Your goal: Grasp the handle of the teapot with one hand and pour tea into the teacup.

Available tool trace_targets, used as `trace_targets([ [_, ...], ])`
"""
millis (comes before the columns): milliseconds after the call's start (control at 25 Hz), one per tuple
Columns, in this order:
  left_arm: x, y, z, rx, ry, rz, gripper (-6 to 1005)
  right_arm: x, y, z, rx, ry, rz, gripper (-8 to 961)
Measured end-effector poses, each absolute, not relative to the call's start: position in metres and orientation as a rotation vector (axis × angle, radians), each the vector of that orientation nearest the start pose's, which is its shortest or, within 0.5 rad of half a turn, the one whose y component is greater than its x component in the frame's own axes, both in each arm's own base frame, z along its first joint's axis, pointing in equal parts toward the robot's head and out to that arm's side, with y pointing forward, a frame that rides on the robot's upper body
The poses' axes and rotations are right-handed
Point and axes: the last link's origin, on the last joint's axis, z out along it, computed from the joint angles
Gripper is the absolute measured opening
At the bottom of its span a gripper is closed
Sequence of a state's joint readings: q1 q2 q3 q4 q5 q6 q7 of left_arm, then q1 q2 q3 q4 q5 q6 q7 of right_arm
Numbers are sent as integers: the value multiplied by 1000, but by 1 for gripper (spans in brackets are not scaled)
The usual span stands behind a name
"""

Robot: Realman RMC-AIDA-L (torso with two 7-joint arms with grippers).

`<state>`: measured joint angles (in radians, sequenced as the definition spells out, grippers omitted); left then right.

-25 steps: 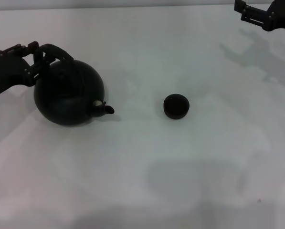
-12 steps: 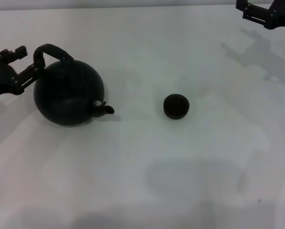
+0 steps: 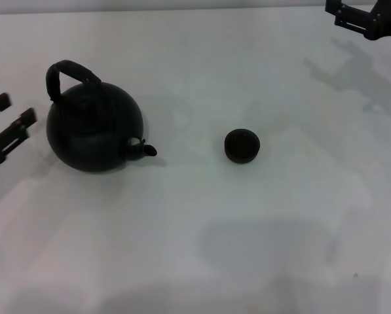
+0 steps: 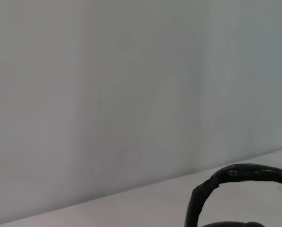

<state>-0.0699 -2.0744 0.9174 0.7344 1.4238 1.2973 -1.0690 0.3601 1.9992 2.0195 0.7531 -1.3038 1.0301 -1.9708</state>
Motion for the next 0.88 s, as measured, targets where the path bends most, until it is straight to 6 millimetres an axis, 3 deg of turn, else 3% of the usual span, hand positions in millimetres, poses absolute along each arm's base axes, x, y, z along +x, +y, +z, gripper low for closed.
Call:
trace_targets([
  [200,-375,229,57,-2005,-634,-694,547,289,369,50,-2195,466,640,860],
  [520,-410,189,101,-1542,-611,-737,547,303,358,66,-2137,424,644,860],
  [880,-425,175,117,-1247,-554,-731,548,325,335,78,-1990,391,741,860],
])
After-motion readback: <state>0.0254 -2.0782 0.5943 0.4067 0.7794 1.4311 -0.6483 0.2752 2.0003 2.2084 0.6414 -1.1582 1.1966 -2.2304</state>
